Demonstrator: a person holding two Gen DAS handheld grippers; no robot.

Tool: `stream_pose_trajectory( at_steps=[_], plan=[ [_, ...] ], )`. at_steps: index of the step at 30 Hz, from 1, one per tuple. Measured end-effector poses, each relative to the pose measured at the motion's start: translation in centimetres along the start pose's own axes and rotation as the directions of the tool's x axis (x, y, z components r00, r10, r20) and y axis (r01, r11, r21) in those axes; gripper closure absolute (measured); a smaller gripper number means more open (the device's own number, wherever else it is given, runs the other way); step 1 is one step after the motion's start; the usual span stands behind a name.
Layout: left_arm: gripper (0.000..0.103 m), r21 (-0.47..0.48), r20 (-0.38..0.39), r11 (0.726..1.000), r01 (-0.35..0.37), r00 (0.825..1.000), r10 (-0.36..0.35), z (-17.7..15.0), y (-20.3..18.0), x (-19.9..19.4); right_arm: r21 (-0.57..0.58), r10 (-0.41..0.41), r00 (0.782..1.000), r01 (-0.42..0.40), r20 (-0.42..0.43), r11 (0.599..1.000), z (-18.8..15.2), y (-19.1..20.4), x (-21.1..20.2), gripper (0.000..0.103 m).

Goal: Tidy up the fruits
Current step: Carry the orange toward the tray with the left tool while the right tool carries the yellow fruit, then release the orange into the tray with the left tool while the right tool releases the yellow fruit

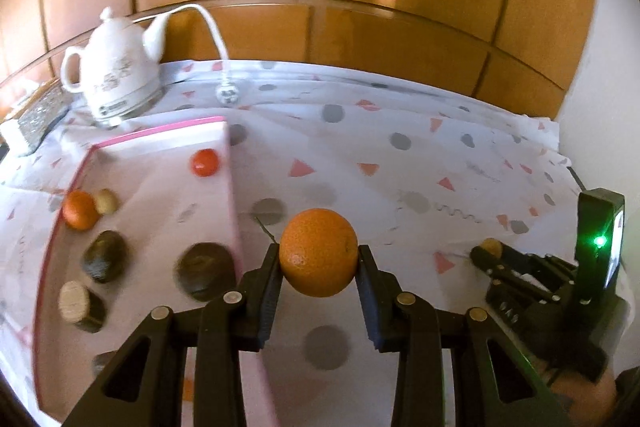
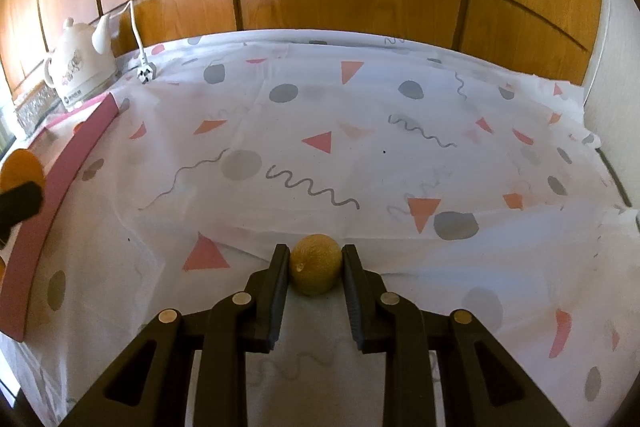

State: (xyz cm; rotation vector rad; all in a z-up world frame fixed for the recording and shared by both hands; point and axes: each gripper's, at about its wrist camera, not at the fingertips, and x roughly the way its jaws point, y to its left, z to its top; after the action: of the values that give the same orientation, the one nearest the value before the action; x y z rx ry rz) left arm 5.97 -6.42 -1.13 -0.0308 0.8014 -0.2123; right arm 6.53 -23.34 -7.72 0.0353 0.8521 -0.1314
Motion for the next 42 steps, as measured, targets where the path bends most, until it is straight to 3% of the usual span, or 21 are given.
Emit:
stream_pose_trajectory(
  at_steps=[4,9,13,20,23,29,34,42],
  plan=[
    [0.067,-0.032,0.021,0.999,-0.042,0.999,0.043,0.0,3.1,-1.1,0.044,0.028,0.999,-0.027,-0.024,0.999,0.8,0.1,-0.1,0.077],
    [0.067,-0.098,0.031,0.990,-0.102,0.994,0.106,0.2,7.5,-1.3,0.013,0.160,0.987,-0.160,0.009,0.987,2.9,3.9,-1.7,0.077],
    [0.067,-0.140,0.014,0.982,-0.130,0.991,0.133,0.7,10.8,-0.8,-0.064,0.275,0.961,-0.274,0.010,0.960,4.3,8.5,-2.7,0.077],
    [0.063,-0.184,0.004,0.972,-0.148,0.988,0.151,1.8,13.7,-0.3,-0.243,0.432,0.901,-0.427,-0.034,0.871,4.2,17.3,-4.2,0.077],
    [0.053,-0.203,0.011,0.968,-0.148,0.988,0.153,2.1,14.1,-0.4,-0.282,0.461,0.884,-0.463,-0.076,0.841,3.8,20.0,-3.7,0.077],
    [0.052,-0.234,0.023,0.955,-0.184,0.981,0.195,1.6,14.6,-1.5,-0.317,0.471,0.874,-0.482,-0.115,0.817,3.0,22.2,-2.7,0.077],
    [0.051,-0.260,0.032,0.941,-0.216,0.972,0.232,0.7,15.1,-2.8,-0.309,0.473,0.874,-0.482,-0.108,0.820,3.0,22.2,-2.6,0.072],
    [0.038,-0.269,0.069,0.931,-0.248,0.959,0.275,-0.8,14.7,-5.3,-0.268,0.461,0.885,-0.460,-0.063,0.846,2.7,21.3,-3.9,0.069]
  ],
)
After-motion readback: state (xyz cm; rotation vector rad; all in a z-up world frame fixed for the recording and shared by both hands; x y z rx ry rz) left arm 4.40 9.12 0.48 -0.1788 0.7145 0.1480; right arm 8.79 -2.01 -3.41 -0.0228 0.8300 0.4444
